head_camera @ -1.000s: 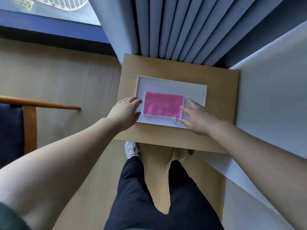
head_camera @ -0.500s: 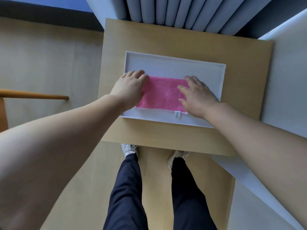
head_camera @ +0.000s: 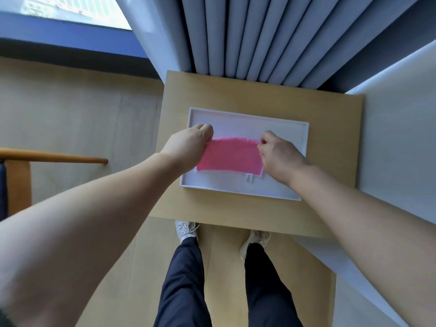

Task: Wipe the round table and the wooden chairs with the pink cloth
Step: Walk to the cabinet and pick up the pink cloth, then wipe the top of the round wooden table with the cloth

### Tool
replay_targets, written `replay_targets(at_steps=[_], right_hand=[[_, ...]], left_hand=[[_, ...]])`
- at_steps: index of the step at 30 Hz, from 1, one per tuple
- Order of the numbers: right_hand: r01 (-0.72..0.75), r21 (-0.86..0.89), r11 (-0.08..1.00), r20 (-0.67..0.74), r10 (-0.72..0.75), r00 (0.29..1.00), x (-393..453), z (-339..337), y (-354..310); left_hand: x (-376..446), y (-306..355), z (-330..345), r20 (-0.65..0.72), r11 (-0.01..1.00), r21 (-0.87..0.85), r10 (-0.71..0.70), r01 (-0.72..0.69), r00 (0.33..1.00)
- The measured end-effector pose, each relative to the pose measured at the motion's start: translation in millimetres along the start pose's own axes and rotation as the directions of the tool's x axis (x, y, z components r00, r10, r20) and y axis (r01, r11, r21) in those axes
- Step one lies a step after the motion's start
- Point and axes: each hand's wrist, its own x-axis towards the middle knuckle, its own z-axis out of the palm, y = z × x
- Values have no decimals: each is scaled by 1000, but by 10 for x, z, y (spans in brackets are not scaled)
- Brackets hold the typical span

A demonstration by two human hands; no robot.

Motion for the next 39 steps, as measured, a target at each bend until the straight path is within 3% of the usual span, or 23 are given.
replay_targets(at_steps=[7, 13, 17, 24, 29, 32, 34, 36, 38, 39], right_hand=[[102, -71, 992, -215, -115, 970, -323, -1037, -436], [137, -173, 975, -401, -197, 895, -591, -2365, -1029], [199, -283, 938, -522, -325, 788, -770, -3221, -1475], [288, -460, 840, -613, -535, 581, -1026, -4389, -2192], [389, -545, 743, -554, -667, 498, -1191, -4806, -2636], [502, -509, 699, -548, -713, 438, -1297, -4877, -2971], [609, -422, 671, -589, -714, 379, -1335, -4833, -3214], [632, -512, 582, -532, -793, 299, -1345, -4683, -3516], [708, -418, 569, -523, -788, 324, -1443, -4447, -3812], [702, -475, 530, -503, -819, 278, -1449, -4302, -3947]], left_hand=[[-353, 179, -1192, -101, 1000, 15, -23, 25, 995], [-732, 286, -2670, -219, 986, 165, 37, 0, 975], [-1018, 333, -3635, -343, 964, 263, 61, 33, 937], [-1783, 504, -4832, -608, 954, 275, 74, 122, 790], [-2471, 603, -5095, -753, 956, 205, 16, 212, 658], [-2947, 623, -5050, -808, 939, 177, -32, 294, 588], [-3311, 630, -4922, -832, 928, 129, -91, 350, 547], [-3720, 627, -4725, -846, 917, 65, -158, 394, 509], [-4163, 622, -4489, -854, 905, -20, -236, 424, 463], [-4388, 618, -4376, -853, 896, -58, -274, 440, 444]])
